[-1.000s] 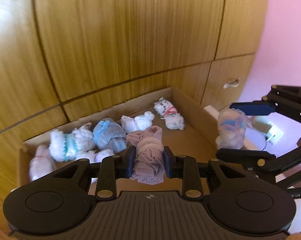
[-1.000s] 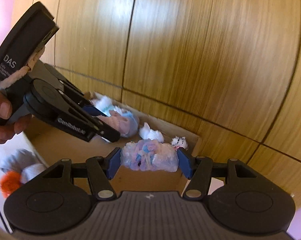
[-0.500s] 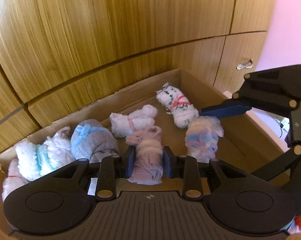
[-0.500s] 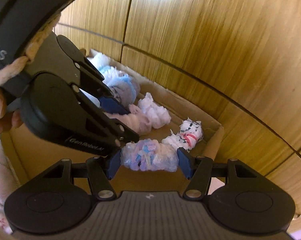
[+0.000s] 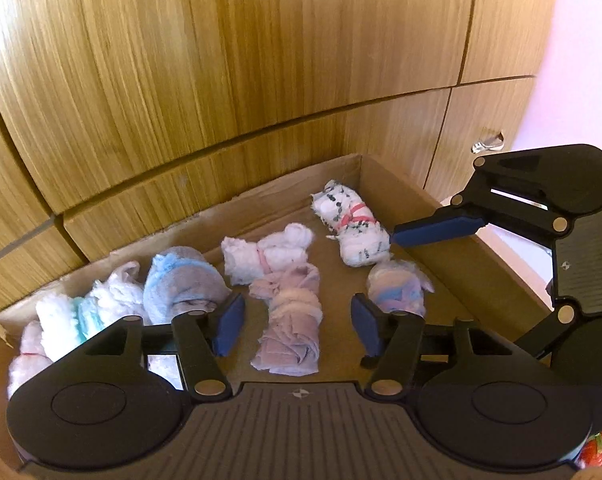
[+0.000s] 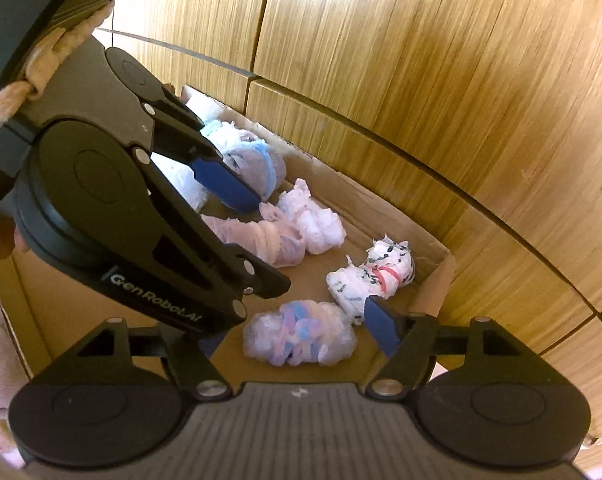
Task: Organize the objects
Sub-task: 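Carry both bundles into the box and open both grippers, then withdraw both tools from the box back over the table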
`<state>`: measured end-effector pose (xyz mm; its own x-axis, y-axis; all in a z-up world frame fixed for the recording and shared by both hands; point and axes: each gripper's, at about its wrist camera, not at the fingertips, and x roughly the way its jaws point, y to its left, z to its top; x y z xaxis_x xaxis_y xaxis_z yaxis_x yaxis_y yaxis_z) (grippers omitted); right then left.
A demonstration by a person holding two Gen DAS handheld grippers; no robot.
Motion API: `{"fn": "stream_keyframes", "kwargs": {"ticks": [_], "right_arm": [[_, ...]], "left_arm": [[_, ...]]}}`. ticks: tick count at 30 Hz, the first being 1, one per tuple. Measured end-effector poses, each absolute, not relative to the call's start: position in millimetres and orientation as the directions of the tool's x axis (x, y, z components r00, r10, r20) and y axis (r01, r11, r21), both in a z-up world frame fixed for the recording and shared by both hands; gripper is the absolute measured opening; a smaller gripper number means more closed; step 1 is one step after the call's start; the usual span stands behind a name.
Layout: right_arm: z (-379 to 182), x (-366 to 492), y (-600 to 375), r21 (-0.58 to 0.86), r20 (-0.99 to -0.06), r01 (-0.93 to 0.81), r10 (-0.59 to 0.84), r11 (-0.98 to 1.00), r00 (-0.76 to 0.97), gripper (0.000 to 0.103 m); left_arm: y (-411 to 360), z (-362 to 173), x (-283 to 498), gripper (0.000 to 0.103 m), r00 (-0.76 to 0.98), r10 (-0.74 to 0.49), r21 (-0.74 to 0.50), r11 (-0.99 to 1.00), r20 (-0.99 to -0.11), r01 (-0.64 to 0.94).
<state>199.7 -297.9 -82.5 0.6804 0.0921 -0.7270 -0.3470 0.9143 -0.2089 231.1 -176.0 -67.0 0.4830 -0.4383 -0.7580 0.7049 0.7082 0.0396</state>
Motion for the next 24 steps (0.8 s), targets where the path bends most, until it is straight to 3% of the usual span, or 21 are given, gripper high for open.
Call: {"fn": "stream_keyframes", "kwargs": {"ticks": [18,24], "right_arm": [[-54.3,183.4,-287.1,-0.247,-0.708,-0.331,0.063,0.911,0.703,0.070],[-31.5,157.4,-278.8,-0.235,-0.677,-0.299,0.065,0.925,0.733,0.076]], "left_arm": [[-161.2,-26.1,208.2,0.074,0.518,-0.441,0.044,0.729,-0.733,0.683],[-136.7,-4.2,185.5,0.081,0.558,-0.443,0.051,0.750,-0.702,0.660]]}}
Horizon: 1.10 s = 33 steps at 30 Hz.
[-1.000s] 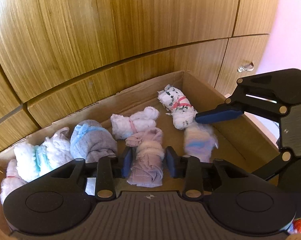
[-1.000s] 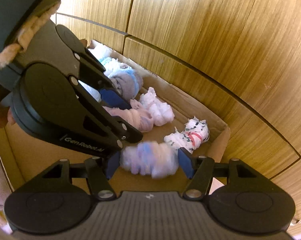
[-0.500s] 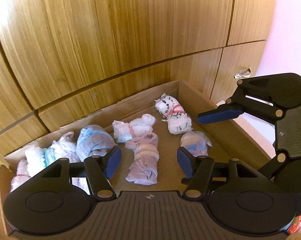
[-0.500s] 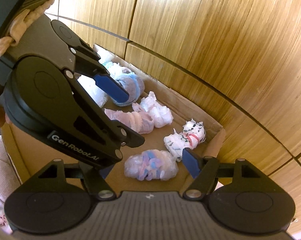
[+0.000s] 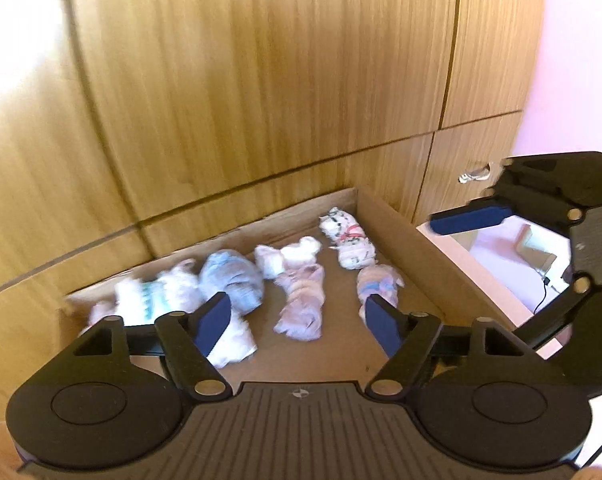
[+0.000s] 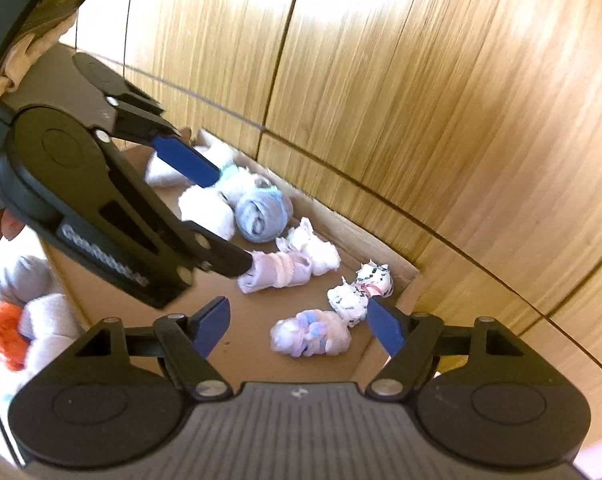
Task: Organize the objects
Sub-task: 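Withdraw both tools from the box back over the table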
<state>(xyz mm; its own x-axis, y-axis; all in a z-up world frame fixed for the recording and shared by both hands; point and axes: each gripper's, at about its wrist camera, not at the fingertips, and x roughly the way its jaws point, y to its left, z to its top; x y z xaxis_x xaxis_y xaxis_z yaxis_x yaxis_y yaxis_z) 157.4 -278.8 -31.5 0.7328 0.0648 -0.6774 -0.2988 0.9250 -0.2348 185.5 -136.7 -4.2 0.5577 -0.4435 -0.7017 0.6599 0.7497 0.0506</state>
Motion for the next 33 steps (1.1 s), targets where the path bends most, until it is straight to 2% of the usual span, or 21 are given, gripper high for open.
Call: {"fn": "stream_keyframes", "kwargs": {"ticks": [6,9,11,16,20,23,33], "right_arm": [[-10.6,110.3,-263.9,-0.210,-0.637,-0.248,0.059,0.946,0.768,0.079],[-1.9,79.2,-253.0,-0.207,-0.609,-0.216,0.047,0.954,0.792,0.086],[0.4,55.1,-245.7,-0.185,-0.591,-0.207,0.060,0.961,0.805,0.091],[-12.3,-1.4,-229.7,-0.156,-0.547,-0.188,0.074,0.970,0.834,0.096],[-42.3,-31.8,-228.4,-0.113,-0.520,-0.110,0.035,0.987,0.853,0.096],[-60.9,-42.2,-231.2,-0.092,-0.521,-0.070,0.012,0.993,0.853,0.095],[-72.3,-38.0,-251.2,-0.094,-0.509,-0.064,0.007,0.994,0.861,0.095]], "left_arm": [[-93.9,15.0,147.0,0.085,0.618,-0.432,0.084,0.773,-0.656,0.629],[-66.5,16.7,123.7,0.089,0.652,-0.426,0.091,0.791,-0.628,0.605],[-48.6,12.7,107.2,0.094,0.675,-0.409,0.094,0.811,-0.614,0.578],[-17.3,-7.7,65.9,0.095,0.728,-0.366,0.120,0.846,-0.580,0.520],[-0.5,-28.0,35.7,0.097,0.739,-0.357,0.079,0.872,-0.571,0.483],[7.9,-39.6,12.5,0.097,0.763,-0.331,0.101,0.884,-0.555,0.457],[12.1,-64.9,12.6,0.097,0.730,-0.302,0.075,0.898,-0.613,0.434]]}}
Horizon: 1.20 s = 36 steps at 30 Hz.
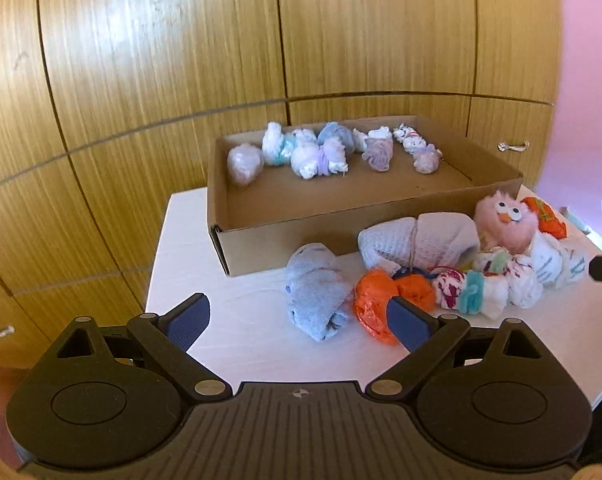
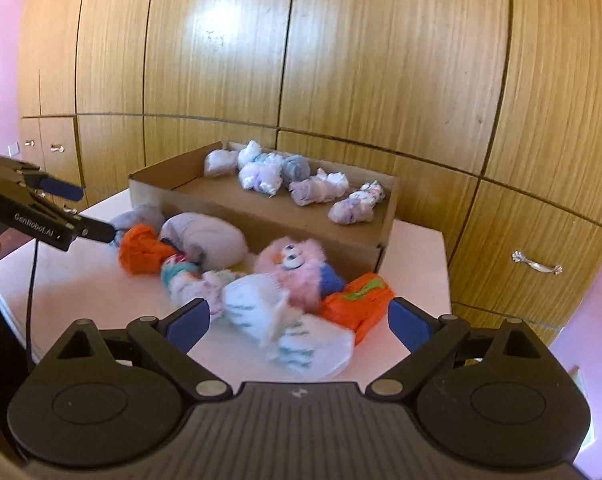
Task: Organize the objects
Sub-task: 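Withdraw both tools from the box back over the table, then grasp an orange green-tied bundle with the right gripper while the left grasps a grey sock roll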
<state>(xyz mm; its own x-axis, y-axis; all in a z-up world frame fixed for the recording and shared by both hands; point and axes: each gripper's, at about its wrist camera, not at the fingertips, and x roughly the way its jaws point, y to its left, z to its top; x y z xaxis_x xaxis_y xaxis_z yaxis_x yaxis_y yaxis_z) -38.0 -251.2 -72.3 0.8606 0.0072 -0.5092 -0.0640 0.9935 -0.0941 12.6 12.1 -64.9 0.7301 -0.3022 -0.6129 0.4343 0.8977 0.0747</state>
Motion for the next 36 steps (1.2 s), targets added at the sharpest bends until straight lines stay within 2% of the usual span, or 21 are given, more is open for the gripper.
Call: {"fn": "stream_keyframes", "kwargs": {"ticks": [9,14,21,23,27,29,36], "right_arm": [[-70.0,-20.0,-294.9,-0.080,-0.503,-0.177,0.113,0.981,0.857,0.090],[-81.3,2.7,-317.6,-0.043,-0.568,-0.242,0.175,0.969,0.804,0.085],[-100.7,20.8,-335.5,0.023,-0.615,-0.294,0.245,0.956,0.749,0.085],[-103.7,24.6,-336.4,0.030,-0.617,-0.304,0.257,0.952,0.744,0.082],[-105.5,29.1,-338.5,0.050,-0.617,-0.308,0.272,0.950,0.739,0.073],[-104.8,27.2,-338.7,0.047,-0.613,-0.299,0.264,0.953,0.745,0.069],[-107.7,4.7,-334.9,0.025,-0.570,-0.200,0.179,0.979,0.802,0.065]], "left_arm": [[12.3,-64.1,44.4,0.097,0.696,-0.308,-0.025,0.923,-0.648,0.385],[8.3,-69.8,56.8,0.097,0.678,-0.299,-0.040,0.928,-0.671,0.370],[3.9,-81.1,73.2,0.096,0.638,-0.282,-0.027,0.925,-0.716,0.379],[2.4,-86.8,76.1,0.091,0.621,-0.279,-0.020,0.921,-0.733,0.390],[3.6,-89.7,72.3,0.087,0.625,-0.284,-0.009,0.914,-0.727,0.405],[5.1,-88.6,69.3,0.079,0.628,-0.293,-0.011,0.911,-0.721,0.412],[7.7,-88.8,57.6,0.065,0.654,-0.304,0.018,0.899,-0.693,0.437]]}}
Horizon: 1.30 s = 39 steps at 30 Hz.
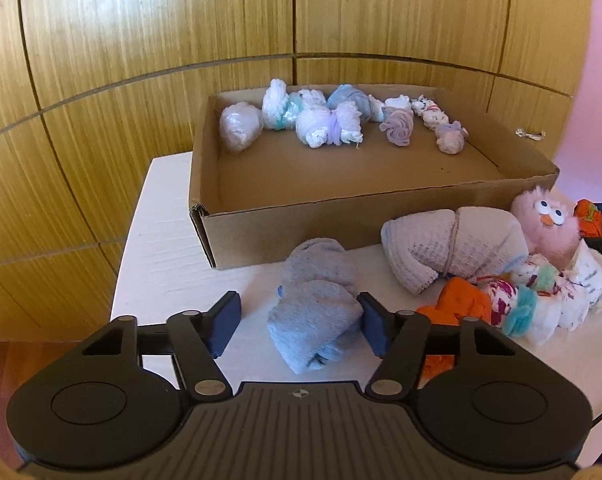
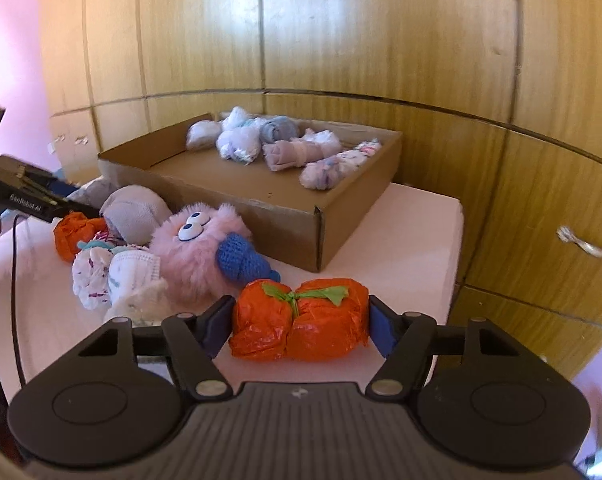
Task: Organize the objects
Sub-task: 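Grasp an orange green-tied bundle with the right gripper while the left grasps a grey sock roll, then carry both bundles into the box and open both grippers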
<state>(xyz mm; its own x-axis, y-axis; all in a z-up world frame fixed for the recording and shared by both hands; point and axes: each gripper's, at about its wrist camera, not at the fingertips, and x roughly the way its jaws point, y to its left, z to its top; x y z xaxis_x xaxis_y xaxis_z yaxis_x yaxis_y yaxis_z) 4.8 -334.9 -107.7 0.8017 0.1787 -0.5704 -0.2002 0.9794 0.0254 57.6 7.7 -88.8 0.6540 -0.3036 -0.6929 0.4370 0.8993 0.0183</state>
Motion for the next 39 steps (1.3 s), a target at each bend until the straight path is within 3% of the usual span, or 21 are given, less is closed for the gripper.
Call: {"fn": "stream_keyframes", "kwargs": {"ticks": [4,8,29,39], "right_arm": [[-105.5,-6.3,-341.6,0.060,-0.549,-0.122,0.135,0.991,0.825,0.063],[-107.4,-12.2,-340.1,0.071,-0.556,-0.098,0.121,0.993,0.822,0.062],[-32.3,-23.5,-310.1,0.005,-0.470,-0.099,0.090,0.995,0.878,0.062],[8.0,12.5,-274.4,-0.072,-0.436,-0.222,0.169,0.972,0.884,0.062]], "left_arm": [[8.9,-87.8,53.7,0.052,0.653,-0.320,0.014,0.892,-0.687,0.452],[10.0,-87.4,50.8,0.050,0.653,-0.326,0.012,0.890,-0.684,0.456],[33.2,-34.7,39.6,0.048,0.692,-0.371,-0.007,0.884,-0.620,0.468],[23.6,3.9,70.7,0.048,0.703,-0.373,0.029,0.872,-0.605,0.488]]}}
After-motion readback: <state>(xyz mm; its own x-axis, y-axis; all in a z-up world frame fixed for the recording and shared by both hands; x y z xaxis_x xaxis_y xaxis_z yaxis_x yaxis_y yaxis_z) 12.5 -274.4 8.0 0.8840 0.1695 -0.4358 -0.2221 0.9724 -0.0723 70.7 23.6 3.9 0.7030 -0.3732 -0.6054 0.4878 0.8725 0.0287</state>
